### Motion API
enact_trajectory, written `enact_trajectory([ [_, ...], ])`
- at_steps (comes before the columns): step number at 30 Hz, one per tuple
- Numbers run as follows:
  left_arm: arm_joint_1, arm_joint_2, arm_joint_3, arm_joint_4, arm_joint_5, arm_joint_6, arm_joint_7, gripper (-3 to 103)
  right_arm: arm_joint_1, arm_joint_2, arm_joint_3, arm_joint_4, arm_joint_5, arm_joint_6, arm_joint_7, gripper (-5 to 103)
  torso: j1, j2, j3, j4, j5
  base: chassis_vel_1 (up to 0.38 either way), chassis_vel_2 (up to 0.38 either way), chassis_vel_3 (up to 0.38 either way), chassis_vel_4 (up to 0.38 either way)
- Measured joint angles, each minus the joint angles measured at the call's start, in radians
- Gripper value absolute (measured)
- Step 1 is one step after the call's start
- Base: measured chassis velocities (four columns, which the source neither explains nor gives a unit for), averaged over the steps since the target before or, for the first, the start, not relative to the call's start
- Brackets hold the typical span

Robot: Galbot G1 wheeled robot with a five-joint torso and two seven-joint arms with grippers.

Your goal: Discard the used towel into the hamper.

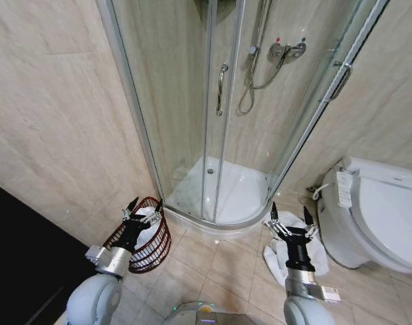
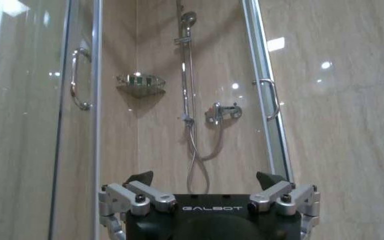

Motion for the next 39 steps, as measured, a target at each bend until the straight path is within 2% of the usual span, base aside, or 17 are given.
enact_trajectory([
  [11,0.000,0.000,0.000,0.000,0.000,0.000,0.000,99,0.000,0.000,0.002,-0.005,-0.001,0.005,-0.001,100,0.000,0.000,0.000,-0.0003,0.0002,-0.179,-0.185,0.179,0.175],
  [14,0.000,0.000,0.000,0.000,0.000,0.000,0.000,99,0.003,-0.002,0.005,-0.012,-0.004,0.013,-0.003,100,0.000,0.000,0.000,0.0002,0.0005,-0.232,-0.214,0.236,0.232],
  [16,0.000,0.000,0.000,0.000,0.000,0.000,0.000,99,0.007,-0.002,0.010,-0.018,-0.005,0.020,-0.003,100,0.000,0.000,0.000,-0.0006,0.0006,-0.181,-0.210,0.183,0.185],
  [19,0.000,0.000,0.000,0.000,0.000,0.000,0.000,99,0.010,-0.003,0.024,-0.025,-0.002,0.035,-0.004,100,0.000,0.000,0.000,-0.0002,0.0007,-0.090,-0.098,0.108,0.003],
  [21,0.000,0.000,0.000,0.000,0.000,0.000,0.000,99,0.007,-0.005,0.036,-0.025,0.012,0.039,-0.005,100,0.000,0.000,0.000,0.0004,0.0004,0.004,-0.032,0.022,0.001],
  [29,0.000,0.000,0.000,0.000,0.000,0.000,0.000,99,0.003,-0.022,0.082,0.028,0.072,0.015,-0.003,100,0.000,0.000,0.000,-0.0004,0.0000,0.065,0.029,-0.059,-0.033],
  [31,0.000,0.000,0.000,0.000,0.000,0.000,0.000,99,-0.009,-0.038,0.090,0.057,0.103,0.018,0.001,100,0.000,0.000,0.000,0.0000,0.0002,0.000,0.000,0.000,0.000],
  [39,0.000,0.000,0.000,0.000,0.000,0.000,0.000,99,-0.025,-0.028,0.107,0.115,0.111,0.050,0.005,100,0.000,0.000,0.000,-0.0001,-0.0002,0.000,0.000,0.000,0.000],
])
